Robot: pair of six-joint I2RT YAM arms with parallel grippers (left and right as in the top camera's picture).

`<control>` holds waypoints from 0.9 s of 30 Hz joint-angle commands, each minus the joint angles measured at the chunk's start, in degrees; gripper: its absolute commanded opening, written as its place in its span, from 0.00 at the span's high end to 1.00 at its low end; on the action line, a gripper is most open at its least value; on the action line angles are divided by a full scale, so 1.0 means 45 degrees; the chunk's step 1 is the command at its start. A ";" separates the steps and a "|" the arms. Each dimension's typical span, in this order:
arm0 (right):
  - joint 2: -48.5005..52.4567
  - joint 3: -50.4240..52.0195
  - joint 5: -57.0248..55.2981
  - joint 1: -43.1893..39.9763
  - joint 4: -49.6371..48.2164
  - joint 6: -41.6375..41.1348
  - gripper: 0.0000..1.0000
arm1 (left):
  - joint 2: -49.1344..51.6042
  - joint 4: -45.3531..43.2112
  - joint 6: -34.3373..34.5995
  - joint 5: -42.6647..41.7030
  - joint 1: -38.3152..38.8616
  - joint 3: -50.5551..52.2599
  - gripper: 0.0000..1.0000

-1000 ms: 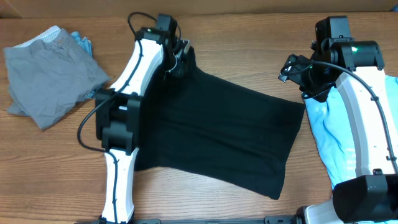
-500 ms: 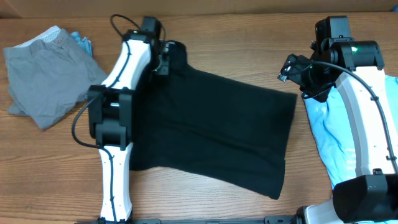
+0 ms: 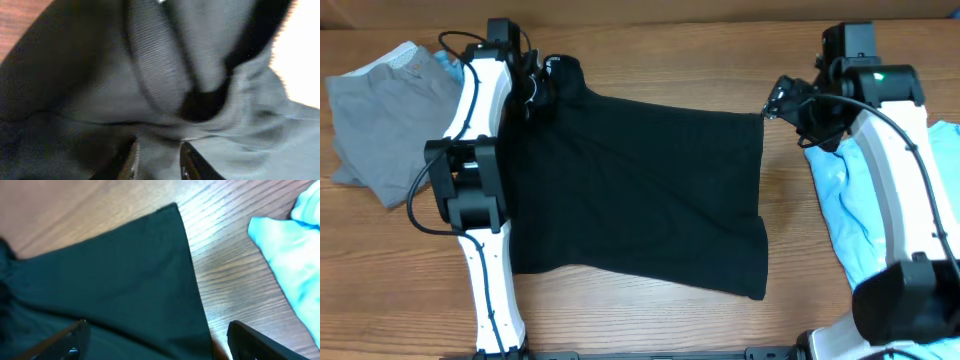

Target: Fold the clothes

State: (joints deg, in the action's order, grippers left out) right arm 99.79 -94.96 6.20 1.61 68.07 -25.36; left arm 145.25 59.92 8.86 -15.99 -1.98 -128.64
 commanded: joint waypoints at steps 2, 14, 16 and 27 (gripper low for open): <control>0.1098 0.0233 0.0078 0.0073 -0.0850 0.0738 0.19 | 0.0078 0.1205 -0.0432 -0.1035 0.0121 -0.2778 0.64; 0.3818 0.0238 -0.0189 0.0199 -0.2880 0.0690 0.36 | -0.0680 0.7397 -0.1127 -0.0981 0.0136 -1.0919 0.43; 0.4376 0.0238 -0.0364 0.0199 -0.3075 0.0690 0.37 | -0.1073 0.8087 -0.1122 -0.0991 0.0141 -1.1404 0.43; 0.5552 0.0257 -0.0500 0.0199 -0.3735 0.0690 0.45 | -0.4192 0.8194 -0.1370 -0.0763 0.0797 -1.1404 0.42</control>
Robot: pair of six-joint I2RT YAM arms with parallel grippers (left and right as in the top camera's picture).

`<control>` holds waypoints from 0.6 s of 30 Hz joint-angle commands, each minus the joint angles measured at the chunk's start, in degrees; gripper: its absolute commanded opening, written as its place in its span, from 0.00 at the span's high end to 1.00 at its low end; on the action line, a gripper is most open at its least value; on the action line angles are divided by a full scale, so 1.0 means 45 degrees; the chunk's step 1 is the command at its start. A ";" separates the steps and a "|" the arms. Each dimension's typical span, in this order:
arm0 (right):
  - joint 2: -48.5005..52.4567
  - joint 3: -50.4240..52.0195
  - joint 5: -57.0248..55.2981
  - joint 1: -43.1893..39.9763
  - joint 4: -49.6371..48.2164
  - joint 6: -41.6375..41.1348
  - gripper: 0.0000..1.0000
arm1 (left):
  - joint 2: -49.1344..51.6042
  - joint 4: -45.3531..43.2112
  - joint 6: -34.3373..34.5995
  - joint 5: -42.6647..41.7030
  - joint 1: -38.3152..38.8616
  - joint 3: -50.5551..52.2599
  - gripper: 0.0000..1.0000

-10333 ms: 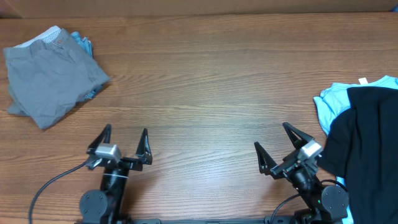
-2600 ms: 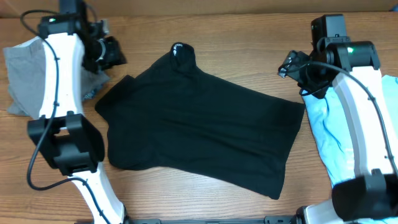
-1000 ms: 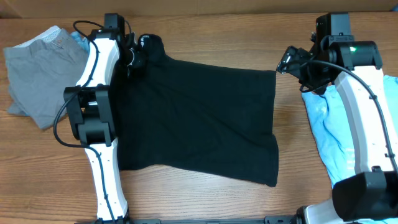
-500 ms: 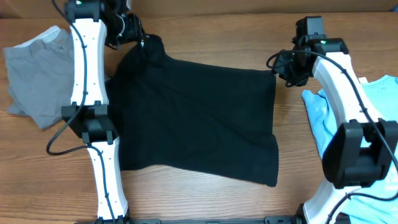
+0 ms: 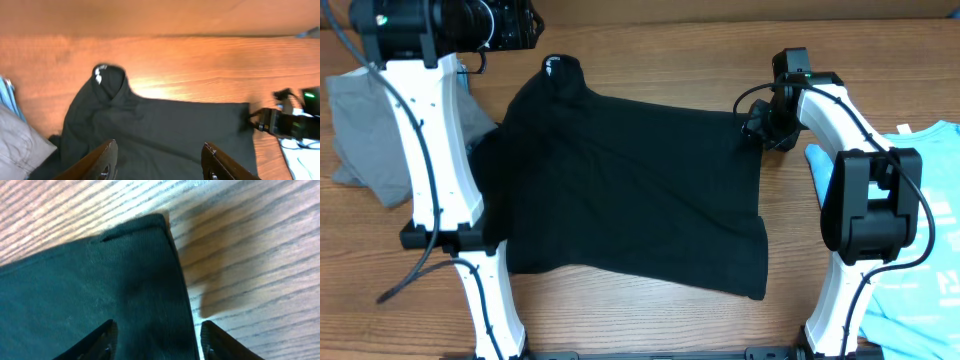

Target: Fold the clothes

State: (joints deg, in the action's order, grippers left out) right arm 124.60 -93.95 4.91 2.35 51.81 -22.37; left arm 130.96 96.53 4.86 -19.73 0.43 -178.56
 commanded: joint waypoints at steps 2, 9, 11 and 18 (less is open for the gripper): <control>0.0044 0.0034 -0.0223 0.0034 -0.0126 0.0024 0.47 | -0.1569 0.0058 -0.0486 0.0355 0.0427 -0.0306 0.41; 0.0437 0.0151 -0.0461 0.0034 -0.0126 0.0019 0.53 | -0.3279 0.0058 -0.0476 0.1345 0.1350 0.0287 0.39; 0.0656 0.0180 -0.0291 0.0034 -0.0068 0.0015 0.57 | -0.3740 0.0063 -0.0534 0.2059 0.1710 0.0962 0.39; 0.0563 0.0185 0.0112 -0.0024 -0.0228 0.0063 0.96 | -0.5848 0.0058 -0.0661 0.4677 0.2812 0.5212 0.38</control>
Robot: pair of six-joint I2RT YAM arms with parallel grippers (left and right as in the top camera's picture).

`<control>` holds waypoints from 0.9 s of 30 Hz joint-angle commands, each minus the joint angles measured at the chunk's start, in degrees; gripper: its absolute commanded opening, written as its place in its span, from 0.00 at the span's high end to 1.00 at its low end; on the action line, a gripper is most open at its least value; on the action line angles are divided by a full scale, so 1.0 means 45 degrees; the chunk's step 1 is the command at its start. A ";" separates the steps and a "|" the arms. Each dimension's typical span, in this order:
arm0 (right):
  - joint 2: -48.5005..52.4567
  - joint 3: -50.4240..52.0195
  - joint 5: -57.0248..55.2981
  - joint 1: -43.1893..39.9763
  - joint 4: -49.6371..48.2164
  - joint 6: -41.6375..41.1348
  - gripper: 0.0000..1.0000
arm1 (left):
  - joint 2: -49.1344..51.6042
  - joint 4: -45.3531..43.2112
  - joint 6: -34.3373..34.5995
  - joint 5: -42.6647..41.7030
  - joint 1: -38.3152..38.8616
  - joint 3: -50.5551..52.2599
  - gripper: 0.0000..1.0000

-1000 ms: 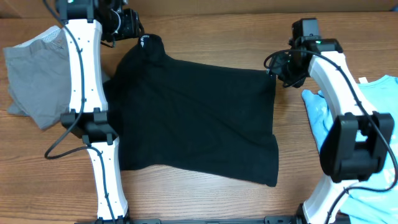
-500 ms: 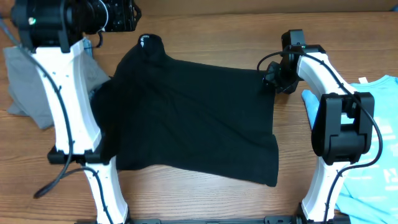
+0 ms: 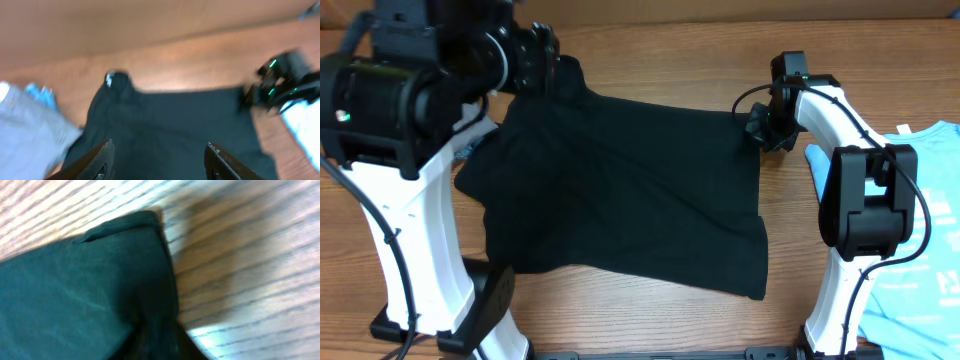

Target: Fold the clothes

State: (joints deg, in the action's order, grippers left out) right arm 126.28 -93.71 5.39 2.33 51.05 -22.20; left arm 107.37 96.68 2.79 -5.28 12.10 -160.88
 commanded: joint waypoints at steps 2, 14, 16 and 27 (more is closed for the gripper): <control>0.0087 -0.0024 -0.0578 -0.0243 -0.0102 -0.0185 0.96 | -0.1171 0.0024 0.0029 0.1185 0.0248 0.2467 0.35; 0.0010 -0.1030 0.2336 -0.3332 -0.0743 -0.0214 0.90 | -0.2463 0.0024 0.0233 0.0937 0.0233 0.7232 0.15; -0.0029 -0.1030 0.2783 -0.3444 -0.0690 0.0330 0.62 | -0.2448 0.0019 0.0238 0.1020 0.0228 0.7820 0.15; -0.2064 -0.1030 0.2681 -0.3458 -0.0214 0.0321 0.44 | -0.2448 0.0024 0.1141 0.2161 -0.0772 1.0078 0.00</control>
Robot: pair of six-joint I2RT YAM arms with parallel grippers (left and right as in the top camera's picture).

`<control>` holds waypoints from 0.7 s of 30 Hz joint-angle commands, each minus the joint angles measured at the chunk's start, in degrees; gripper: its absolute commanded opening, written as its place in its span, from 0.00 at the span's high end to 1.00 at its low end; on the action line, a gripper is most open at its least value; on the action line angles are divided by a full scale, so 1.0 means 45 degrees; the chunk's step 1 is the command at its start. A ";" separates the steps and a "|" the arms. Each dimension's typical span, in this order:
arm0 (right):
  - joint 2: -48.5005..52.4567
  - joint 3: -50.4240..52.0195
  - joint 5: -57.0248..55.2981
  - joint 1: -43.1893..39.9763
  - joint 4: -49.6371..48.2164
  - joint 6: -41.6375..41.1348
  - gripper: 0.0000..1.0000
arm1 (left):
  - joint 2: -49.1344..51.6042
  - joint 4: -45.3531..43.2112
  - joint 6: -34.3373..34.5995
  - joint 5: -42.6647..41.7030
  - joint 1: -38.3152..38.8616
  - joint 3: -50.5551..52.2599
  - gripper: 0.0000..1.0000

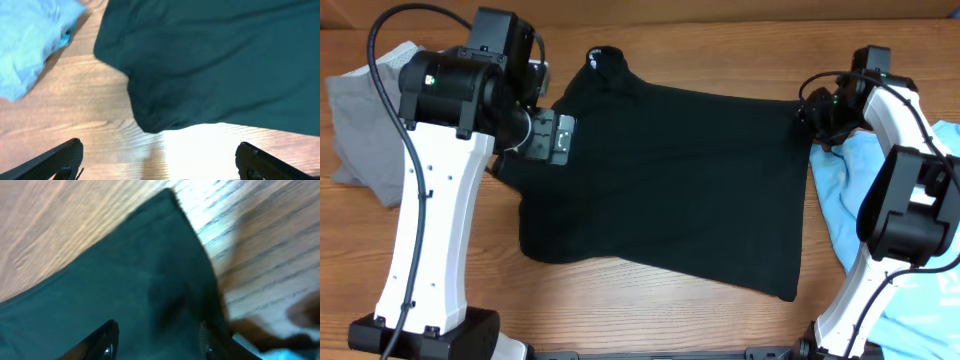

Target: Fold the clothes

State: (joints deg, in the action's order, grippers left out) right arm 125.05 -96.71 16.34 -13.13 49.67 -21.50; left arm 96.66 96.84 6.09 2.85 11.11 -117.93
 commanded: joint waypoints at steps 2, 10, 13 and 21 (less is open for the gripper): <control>-0.2579 -0.0364 0.0253 -0.0024 0.0359 0.0165 0.44 | -0.0068 -0.0010 0.0398 0.0107 -0.0899 0.1190 0.07; -0.5280 -0.0364 0.1093 -0.0005 0.1715 0.0121 0.38 | -0.0068 -0.1438 0.0369 -0.0874 -0.1214 0.5503 0.19; -0.5770 -0.0364 0.1642 0.0000 0.2249 0.0151 0.39 | -0.0068 -0.2788 0.0607 -0.0899 -0.1214 0.7504 0.24; -0.5979 -0.0364 0.2098 0.0452 0.3361 0.0981 0.40 | -0.0068 -0.7747 0.1520 -0.0874 -0.1219 1.2458 0.56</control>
State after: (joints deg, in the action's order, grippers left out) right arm 98.63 -97.82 24.08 -12.62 64.51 -19.53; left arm 96.71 65.98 9.91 -0.71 5.63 -68.20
